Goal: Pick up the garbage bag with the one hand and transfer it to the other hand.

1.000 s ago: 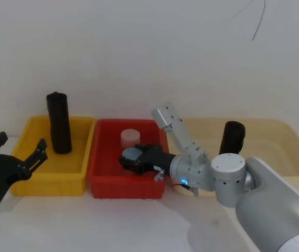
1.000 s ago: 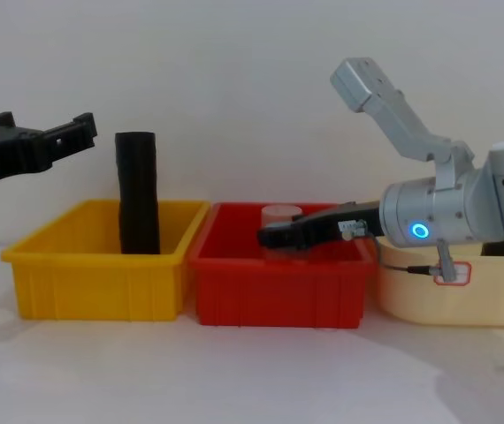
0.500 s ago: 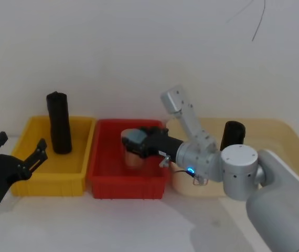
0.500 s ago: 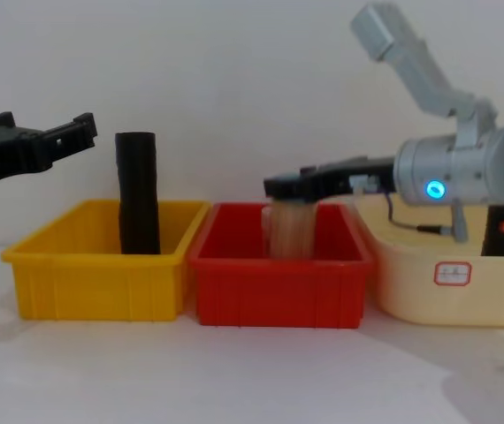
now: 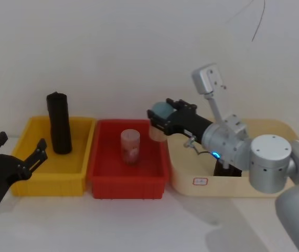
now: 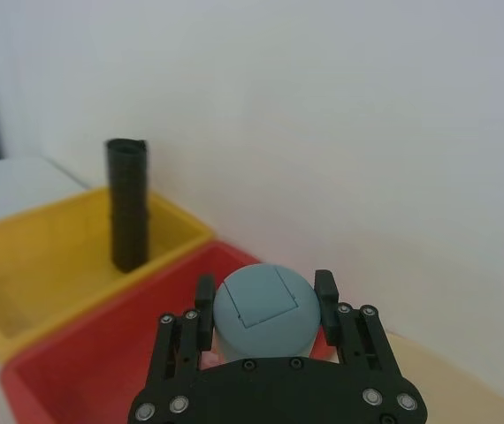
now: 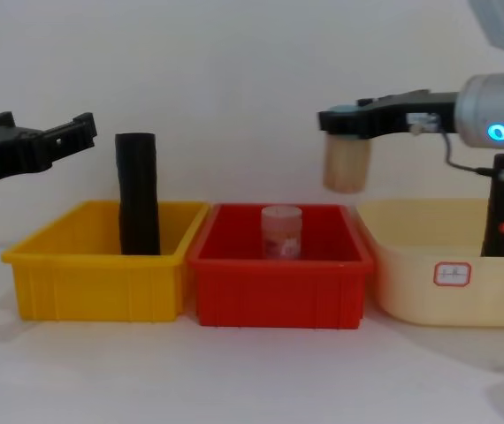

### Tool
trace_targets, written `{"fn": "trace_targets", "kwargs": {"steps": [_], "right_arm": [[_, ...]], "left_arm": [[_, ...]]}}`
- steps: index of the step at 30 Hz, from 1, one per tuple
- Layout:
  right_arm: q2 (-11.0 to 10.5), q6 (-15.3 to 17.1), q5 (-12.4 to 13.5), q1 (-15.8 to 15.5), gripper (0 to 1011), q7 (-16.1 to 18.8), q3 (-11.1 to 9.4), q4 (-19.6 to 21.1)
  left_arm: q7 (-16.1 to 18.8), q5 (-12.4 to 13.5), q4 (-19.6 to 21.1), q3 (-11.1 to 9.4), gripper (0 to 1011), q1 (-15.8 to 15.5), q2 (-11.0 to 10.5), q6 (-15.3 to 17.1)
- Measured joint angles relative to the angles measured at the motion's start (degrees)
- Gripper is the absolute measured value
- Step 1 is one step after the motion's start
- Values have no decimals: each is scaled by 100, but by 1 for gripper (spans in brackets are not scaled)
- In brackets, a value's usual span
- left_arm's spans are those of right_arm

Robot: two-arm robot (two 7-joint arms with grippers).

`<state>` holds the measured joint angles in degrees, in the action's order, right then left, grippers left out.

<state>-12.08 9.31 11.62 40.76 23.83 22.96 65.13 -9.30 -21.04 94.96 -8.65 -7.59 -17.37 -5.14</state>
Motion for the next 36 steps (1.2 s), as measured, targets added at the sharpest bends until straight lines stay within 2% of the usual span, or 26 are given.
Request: {"fn": "trace_targets", "kwargs": {"steps": [7, 16, 19, 20, 28, 36], "right_arm": [[-259, 164, -144, -258, 660, -305, -137, 330], [-423, 343, -282, -489, 664, -500, -199, 353], [-453, 370, -322, -547, 746, -536, -203, 323], [-462, 386, -341, -569, 801, -556, -206, 312], [-477, 403, -367, -687, 987, -601, -266, 341], [-415, 343, -245, -816, 1001, -600, -408, 531]], "left_arm": [[0, 0, 0, 0, 1002, 0, 0, 0], [0, 0, 0, 0, 1002, 0, 0, 0], [0, 0, 0, 0, 1001, 0, 0, 0], [0, 0, 0, -1, 1002, 0, 0, 0], [0, 0, 0, 0, 1002, 0, 0, 0], [0, 0, 0, 0, 1002, 0, 0, 0]]}}
